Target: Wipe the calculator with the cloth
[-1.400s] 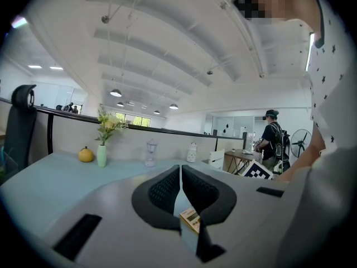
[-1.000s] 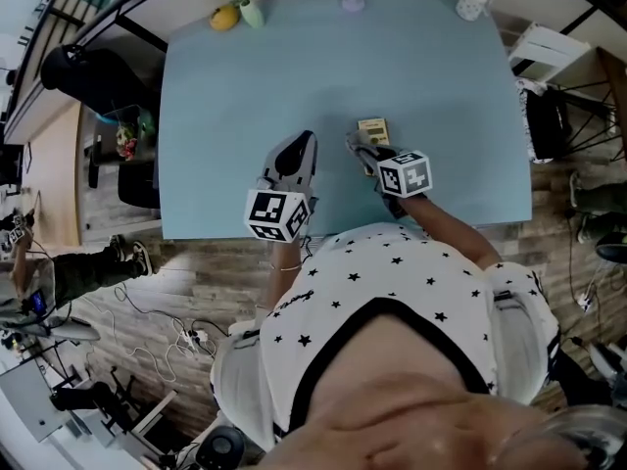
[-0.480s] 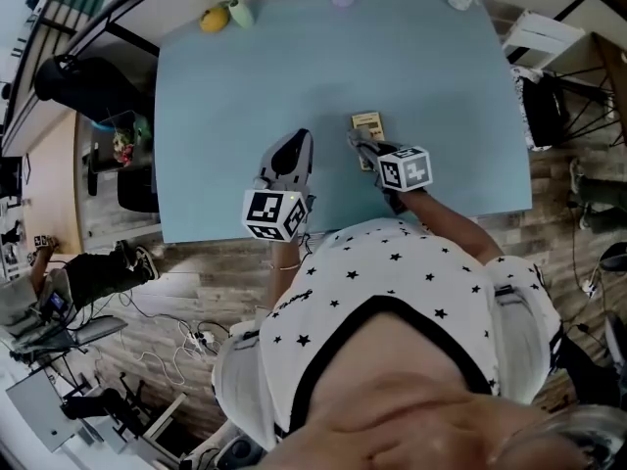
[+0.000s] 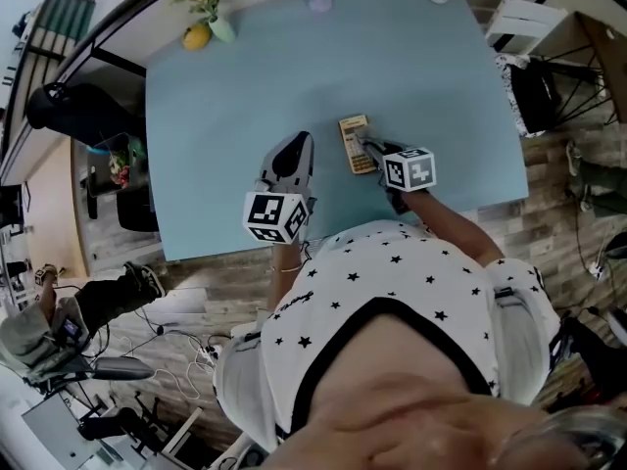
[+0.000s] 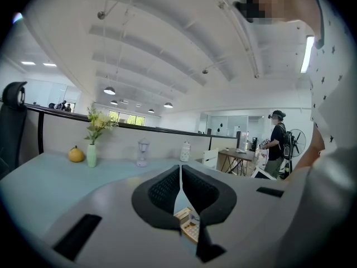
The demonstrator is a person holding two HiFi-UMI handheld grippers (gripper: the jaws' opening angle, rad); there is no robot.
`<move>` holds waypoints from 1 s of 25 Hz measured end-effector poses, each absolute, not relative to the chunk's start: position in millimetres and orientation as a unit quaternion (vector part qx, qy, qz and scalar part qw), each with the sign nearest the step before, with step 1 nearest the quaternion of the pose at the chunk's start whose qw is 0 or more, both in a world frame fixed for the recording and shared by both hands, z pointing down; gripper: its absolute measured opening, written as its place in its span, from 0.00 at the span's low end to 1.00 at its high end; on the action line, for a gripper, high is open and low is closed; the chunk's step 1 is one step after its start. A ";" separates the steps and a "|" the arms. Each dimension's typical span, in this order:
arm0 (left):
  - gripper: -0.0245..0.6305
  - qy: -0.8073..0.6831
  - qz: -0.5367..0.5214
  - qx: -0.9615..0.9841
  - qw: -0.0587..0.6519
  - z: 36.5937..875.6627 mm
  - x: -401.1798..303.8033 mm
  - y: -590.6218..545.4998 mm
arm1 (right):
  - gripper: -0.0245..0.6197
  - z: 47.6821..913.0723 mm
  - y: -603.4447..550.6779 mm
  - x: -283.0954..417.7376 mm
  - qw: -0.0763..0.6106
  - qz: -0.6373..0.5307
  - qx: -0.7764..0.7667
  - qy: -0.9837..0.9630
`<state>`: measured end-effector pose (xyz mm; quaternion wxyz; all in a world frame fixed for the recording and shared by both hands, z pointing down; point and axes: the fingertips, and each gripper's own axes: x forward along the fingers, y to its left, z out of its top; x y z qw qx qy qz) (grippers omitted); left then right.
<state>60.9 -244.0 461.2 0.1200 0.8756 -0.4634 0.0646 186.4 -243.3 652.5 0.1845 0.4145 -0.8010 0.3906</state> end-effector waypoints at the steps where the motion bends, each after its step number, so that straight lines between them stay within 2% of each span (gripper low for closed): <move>1: 0.09 -0.459 0.065 0.878 0.120 461.0 64.5 -245.0 | 0.11 652.9 -243.2 189.9 0.182 0.393 0.418 -0.799; 17: 0.09 -0.445 0.068 0.885 0.120 462.6 81.4 -246.2 | 0.11 657.6 -239.8 212.5 0.172 0.403 0.444 -0.782; 25: 0.09 -0.462 0.071 0.876 0.117 462.4 67.2 -244.5 | 0.11 617.9 -264.4 210.8 0.121 0.368 0.449 -0.805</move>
